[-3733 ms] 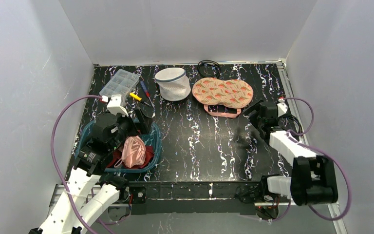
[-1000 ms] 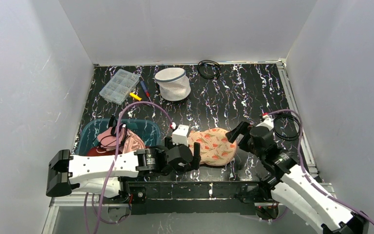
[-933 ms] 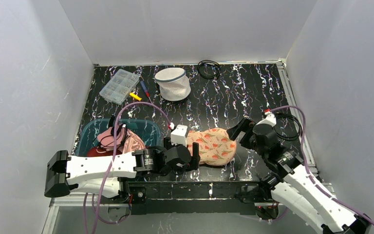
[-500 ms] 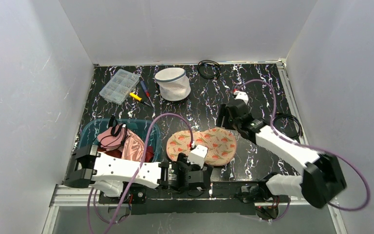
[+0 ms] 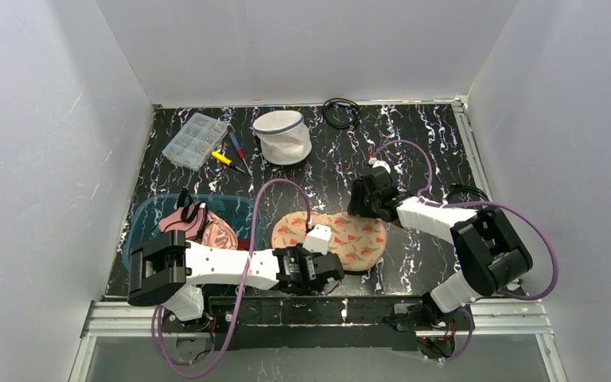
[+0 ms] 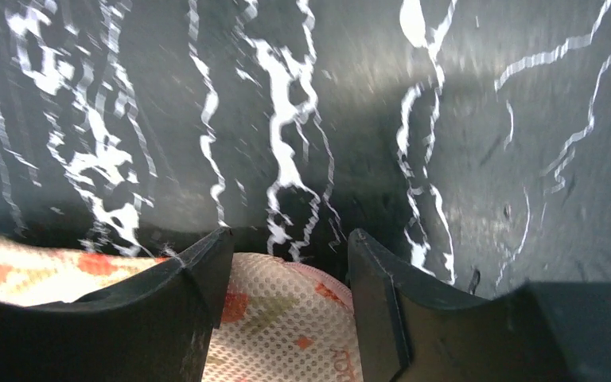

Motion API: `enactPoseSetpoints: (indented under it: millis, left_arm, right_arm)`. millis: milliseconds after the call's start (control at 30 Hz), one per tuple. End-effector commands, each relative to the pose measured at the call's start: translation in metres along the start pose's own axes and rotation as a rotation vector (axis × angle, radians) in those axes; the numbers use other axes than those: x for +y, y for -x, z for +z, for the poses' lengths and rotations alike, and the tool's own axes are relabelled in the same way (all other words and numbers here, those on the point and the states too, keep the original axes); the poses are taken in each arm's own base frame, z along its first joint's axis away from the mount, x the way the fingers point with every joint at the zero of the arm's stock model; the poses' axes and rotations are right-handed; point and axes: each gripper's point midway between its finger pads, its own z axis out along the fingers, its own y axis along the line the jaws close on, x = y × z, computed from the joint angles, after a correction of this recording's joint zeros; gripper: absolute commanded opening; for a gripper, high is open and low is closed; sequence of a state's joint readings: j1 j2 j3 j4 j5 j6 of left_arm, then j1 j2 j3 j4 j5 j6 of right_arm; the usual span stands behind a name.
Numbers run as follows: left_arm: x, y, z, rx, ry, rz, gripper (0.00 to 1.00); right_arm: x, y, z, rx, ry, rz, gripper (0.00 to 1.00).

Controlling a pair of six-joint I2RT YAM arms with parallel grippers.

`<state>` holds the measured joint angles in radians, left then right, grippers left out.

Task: Unzip the laundry bag and remove the bra
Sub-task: Adjust the laundry bag at the center of the board.

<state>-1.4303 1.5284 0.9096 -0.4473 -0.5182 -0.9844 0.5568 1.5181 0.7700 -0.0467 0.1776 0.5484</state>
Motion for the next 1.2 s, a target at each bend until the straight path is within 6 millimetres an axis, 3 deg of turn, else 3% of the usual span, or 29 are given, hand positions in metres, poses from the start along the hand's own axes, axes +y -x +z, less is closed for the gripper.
enactPoseSetpoints:
  millis: [0,300,700,833,1000,1100,1167]
  left_arm:
    - [0.006,0.008,0.014,0.029,-0.015,-0.067,0.4]
    - [0.028,0.034,0.043,0.06,0.057,-0.156,0.38]
    - [0.049,0.095,0.069,0.058,0.074,-0.191,0.4]
    - [0.065,0.109,0.079,0.071,0.092,-0.224,0.44]
    - [0.092,0.125,0.06,0.053,0.153,-0.223,0.54]
    - [0.098,0.122,0.038,0.037,0.132,-0.242,0.64]
    - [0.102,0.118,0.018,0.018,0.105,-0.272,0.71]
  right_arm:
    - [-0.003,-0.019,-0.004,0.003,0.041,0.041,0.62]
    - [-0.015,-0.057,-0.029,0.017,0.085,0.173,0.65]
    - [-0.018,-0.089,-0.055,0.035,0.155,0.265,0.69]
    - [-0.021,-0.097,-0.063,0.049,0.14,0.267,0.79]
    - [-0.031,-0.079,-0.084,-0.004,0.071,0.247,0.93]
    - [-0.031,-0.062,-0.102,-0.055,0.071,0.23,0.94]
    - [-0.026,-0.061,-0.109,-0.051,0.1,0.222,0.94]
